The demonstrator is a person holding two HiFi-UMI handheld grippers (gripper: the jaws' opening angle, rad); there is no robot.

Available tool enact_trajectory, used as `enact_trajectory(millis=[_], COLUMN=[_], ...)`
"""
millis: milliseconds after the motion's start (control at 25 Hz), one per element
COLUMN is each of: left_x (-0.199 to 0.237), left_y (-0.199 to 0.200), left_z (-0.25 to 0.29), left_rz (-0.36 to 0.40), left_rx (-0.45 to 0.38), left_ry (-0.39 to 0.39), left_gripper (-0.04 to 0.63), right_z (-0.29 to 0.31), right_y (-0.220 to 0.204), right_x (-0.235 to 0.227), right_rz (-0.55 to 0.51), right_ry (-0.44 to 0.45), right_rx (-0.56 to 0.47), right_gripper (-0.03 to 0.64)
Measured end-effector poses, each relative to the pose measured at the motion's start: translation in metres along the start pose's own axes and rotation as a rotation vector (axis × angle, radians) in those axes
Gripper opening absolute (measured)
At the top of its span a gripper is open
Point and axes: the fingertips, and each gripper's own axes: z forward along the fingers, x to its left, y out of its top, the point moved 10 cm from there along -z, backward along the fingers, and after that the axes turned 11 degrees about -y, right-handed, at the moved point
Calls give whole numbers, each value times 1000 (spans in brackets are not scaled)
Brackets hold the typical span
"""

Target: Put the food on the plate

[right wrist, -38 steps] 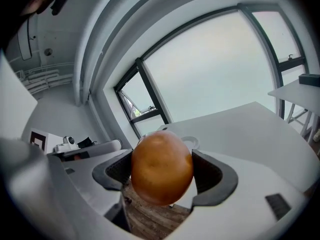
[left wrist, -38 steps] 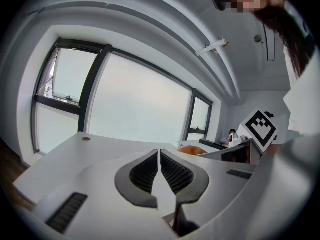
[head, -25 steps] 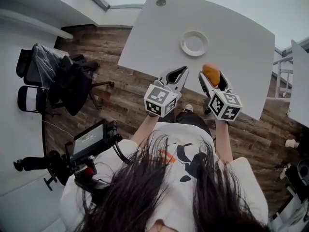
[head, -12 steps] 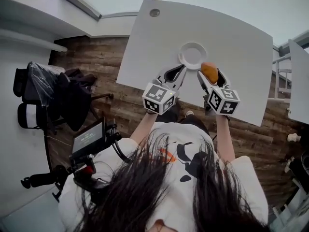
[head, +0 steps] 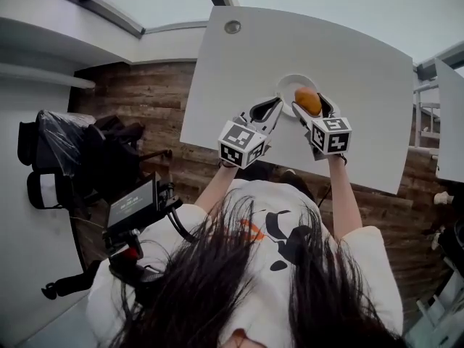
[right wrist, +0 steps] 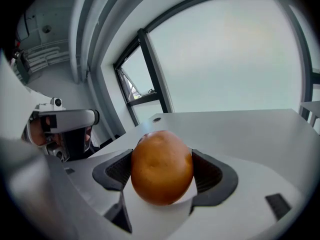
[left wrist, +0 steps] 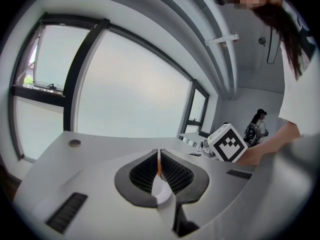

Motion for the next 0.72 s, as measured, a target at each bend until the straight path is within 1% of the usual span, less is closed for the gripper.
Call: enact_trajectory(millis=[200,360,600,720], left_x=[14,18,24,19], left_y=[1,3,6,5], left_z=[8,12,12,7], left_rz=[-3,-2,-6,-2], left_rx=[9,7,8,3], left_ry=[-36,-56,-56,-49], left_gripper=[6,6,6,5], right_z=[29,42,53,49], right_y=[-14,-21,-28,-32], right_x=[0,2,5,7], right_rz=[-24,-59,-104,-130], right_ry=[-22,-37,-44,-44], right_rx=[62,86,123,130], right_gripper=[373,373,373,371])
